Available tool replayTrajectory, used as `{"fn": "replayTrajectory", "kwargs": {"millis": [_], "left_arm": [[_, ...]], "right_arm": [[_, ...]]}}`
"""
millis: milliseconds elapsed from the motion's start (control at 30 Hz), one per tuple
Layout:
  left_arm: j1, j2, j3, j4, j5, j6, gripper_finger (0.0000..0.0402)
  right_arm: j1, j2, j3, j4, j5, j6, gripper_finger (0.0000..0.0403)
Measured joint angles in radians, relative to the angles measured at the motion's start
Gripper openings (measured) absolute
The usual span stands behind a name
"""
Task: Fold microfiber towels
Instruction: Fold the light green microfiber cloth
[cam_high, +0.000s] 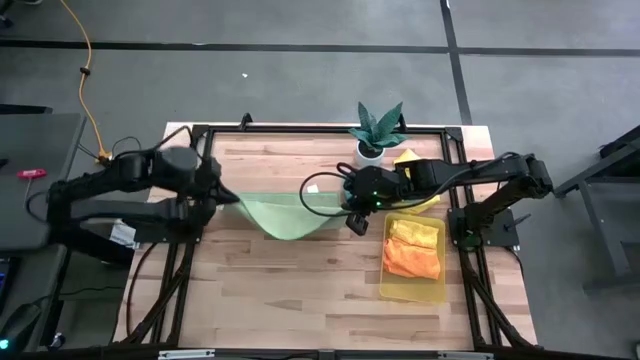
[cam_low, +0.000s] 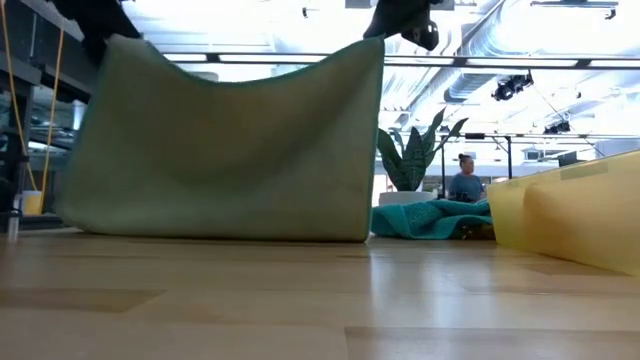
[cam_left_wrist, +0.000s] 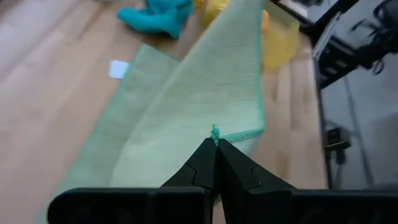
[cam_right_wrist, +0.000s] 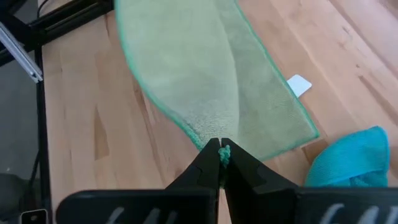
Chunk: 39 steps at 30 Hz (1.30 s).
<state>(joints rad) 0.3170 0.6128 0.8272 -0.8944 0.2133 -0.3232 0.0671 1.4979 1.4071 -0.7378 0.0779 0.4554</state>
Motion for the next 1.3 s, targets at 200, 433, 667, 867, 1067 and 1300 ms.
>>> {"fn": "replayTrajectory", "kwargs": {"millis": [200, 433, 667, 867, 1067, 1300], "left_arm": [[-0.415, 0.021, -0.110, 0.187, -0.338, -0.307, 0.0000], [-0.663, 0.031, -0.073, 0.136, -0.618, -0.570, 0.0000], [-0.853, 0.136, -0.074, 0.043, -0.640, -0.868, 0.0000], [-0.997, 0.226, -0.074, 0.019, -0.674, -1.090, 0.0000], [-1.152, 0.302, -0.100, 0.032, -0.720, -1.301, 0.0000], [-1.299, 0.325, -0.203, 0.099, -0.768, -1.530, 0.0000]], "right_arm": [[-0.003, 0.000, 0.000, 0.002, 0.001, -0.034, 0.0000], [0.006, 0.000, 0.000, 0.000, -0.043, -0.047, 0.0000], [0.060, 0.005, -0.027, 0.009, -0.131, 0.024, 0.0000], [0.128, 0.010, -0.146, 0.125, -0.163, 0.205, 0.0000], [0.175, 0.010, -0.242, 0.249, -0.153, 0.379, 0.0000], [0.197, 0.014, -0.336, 0.346, -0.175, 0.584, 0.0000]]}}
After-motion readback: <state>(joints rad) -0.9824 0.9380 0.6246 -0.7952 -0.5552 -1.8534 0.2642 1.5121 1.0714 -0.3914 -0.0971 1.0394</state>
